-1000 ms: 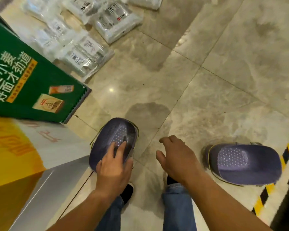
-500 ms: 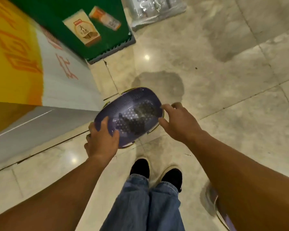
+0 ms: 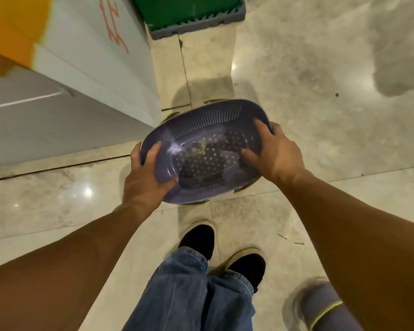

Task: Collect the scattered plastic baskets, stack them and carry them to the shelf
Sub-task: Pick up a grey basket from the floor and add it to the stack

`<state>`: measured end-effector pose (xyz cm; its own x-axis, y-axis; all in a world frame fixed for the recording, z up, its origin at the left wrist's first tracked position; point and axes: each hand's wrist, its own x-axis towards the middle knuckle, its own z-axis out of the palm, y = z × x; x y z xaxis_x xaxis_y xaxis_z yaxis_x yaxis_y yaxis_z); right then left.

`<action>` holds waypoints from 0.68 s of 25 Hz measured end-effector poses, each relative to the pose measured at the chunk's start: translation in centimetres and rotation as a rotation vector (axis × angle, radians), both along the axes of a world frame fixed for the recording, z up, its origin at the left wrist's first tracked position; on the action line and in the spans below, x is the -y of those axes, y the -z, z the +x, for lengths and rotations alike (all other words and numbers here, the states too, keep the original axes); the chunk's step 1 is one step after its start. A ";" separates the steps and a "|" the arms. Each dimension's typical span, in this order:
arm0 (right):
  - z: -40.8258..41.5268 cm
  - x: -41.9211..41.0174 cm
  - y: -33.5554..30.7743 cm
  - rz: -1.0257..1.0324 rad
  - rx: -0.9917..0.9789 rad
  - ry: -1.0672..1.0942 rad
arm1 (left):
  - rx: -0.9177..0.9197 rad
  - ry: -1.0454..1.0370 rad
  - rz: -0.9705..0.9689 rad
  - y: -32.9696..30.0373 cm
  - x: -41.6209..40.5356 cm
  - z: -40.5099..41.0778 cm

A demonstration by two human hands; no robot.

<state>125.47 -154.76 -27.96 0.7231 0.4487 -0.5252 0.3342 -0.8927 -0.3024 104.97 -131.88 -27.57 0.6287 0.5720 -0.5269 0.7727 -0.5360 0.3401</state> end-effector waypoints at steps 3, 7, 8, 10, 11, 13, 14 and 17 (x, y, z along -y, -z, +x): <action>-0.3 1.8 -3.7 0.028 -0.041 0.056 | 0.093 0.036 -0.038 -3.6 1.5 0.5; 0.1 6.9 -17.0 0.088 -0.044 0.221 | 0.266 0.095 -0.023 -15.3 3.6 4.4; 0.1 8.1 -21.6 0.107 -0.033 0.245 | 0.306 0.106 -0.021 -19.4 4.2 5.4; 0.3 10.3 -31.4 0.117 0.011 0.281 | 0.363 0.131 -0.042 -28.2 5.7 7.5; 0.6 11.2 -36.0 0.114 0.031 0.286 | 0.377 0.146 -0.040 -32.4 6.4 8.3; 1.5 13.1 -46.7 0.105 0.056 0.299 | 0.374 0.165 0.000 -42.4 7.9 9.8; 1.7 13.7 -51.8 0.107 0.073 0.302 | 0.397 0.176 0.008 -47.1 8.7 10.1; 1.6 14.6 -65.3 0.096 0.171 0.247 | 0.506 0.153 0.013 -60.0 10.6 9.9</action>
<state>127.11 -169.35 37.35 0.8906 0.2900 -0.3504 0.1642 -0.9234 -0.3469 114.89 -142.43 32.46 0.8793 0.4582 -0.1297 0.4264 -0.6363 0.6429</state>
